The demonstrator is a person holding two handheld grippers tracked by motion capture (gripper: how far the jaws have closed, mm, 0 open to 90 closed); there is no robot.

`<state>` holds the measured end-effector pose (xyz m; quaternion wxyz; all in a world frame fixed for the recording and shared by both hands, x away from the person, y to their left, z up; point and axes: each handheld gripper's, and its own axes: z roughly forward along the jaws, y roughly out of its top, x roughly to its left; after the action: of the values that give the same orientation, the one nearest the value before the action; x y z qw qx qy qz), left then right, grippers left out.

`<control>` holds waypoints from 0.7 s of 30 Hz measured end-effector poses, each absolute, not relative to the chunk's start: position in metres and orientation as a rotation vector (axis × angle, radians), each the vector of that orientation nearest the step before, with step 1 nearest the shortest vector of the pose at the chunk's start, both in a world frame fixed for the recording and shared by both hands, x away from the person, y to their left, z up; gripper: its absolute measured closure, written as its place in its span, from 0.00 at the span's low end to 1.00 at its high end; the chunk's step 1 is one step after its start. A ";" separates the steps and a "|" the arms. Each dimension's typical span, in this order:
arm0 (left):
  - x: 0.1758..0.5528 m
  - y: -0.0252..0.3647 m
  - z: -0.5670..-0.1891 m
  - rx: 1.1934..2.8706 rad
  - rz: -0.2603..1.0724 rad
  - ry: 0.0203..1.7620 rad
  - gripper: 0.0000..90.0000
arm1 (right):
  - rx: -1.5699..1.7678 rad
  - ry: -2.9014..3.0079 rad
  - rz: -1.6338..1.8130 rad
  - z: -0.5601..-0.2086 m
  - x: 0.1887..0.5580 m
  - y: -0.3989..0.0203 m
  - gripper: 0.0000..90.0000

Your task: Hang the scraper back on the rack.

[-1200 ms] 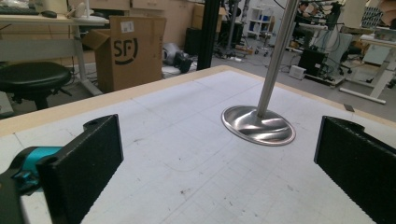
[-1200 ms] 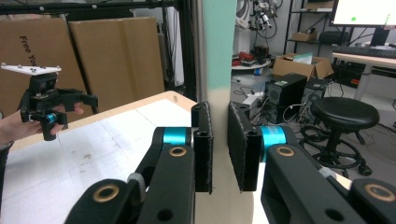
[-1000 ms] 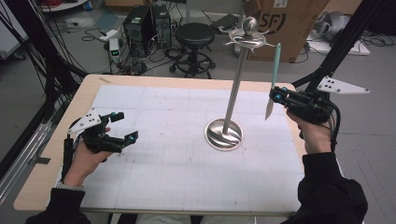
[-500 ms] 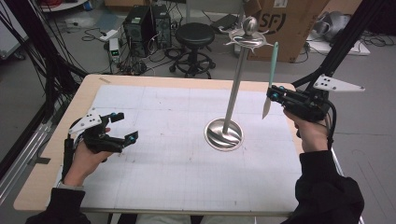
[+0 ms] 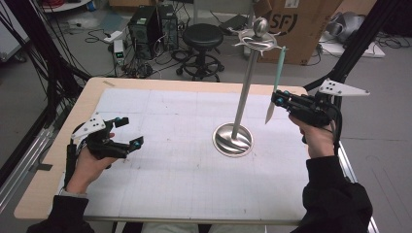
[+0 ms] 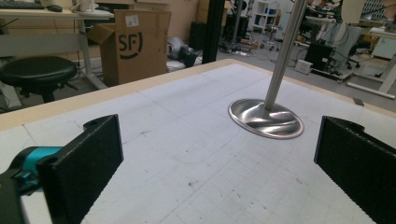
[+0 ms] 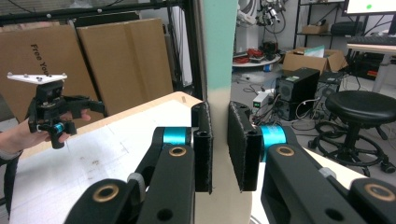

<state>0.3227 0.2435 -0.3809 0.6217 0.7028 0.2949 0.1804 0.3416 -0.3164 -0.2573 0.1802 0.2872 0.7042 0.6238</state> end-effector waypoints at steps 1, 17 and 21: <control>0.323 0.243 -0.381 1.614 0.414 0.677 0.02 | 0.811 1.988 1.760 -0.257 0.342 -0.315 0.90; 0.323 0.243 -0.381 1.602 0.410 0.674 0.02 | 0.831 1.944 1.799 -0.264 0.347 -0.304 0.86; 0.322 0.245 -0.380 1.600 0.417 0.675 0.02 | 0.834 1.938 1.776 -0.262 0.343 -0.304 0.70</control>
<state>0.3222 0.2446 -0.3798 0.6270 0.6979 0.2944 0.1819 0.3426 -0.3040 -0.2622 0.1909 0.2967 0.6898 0.6322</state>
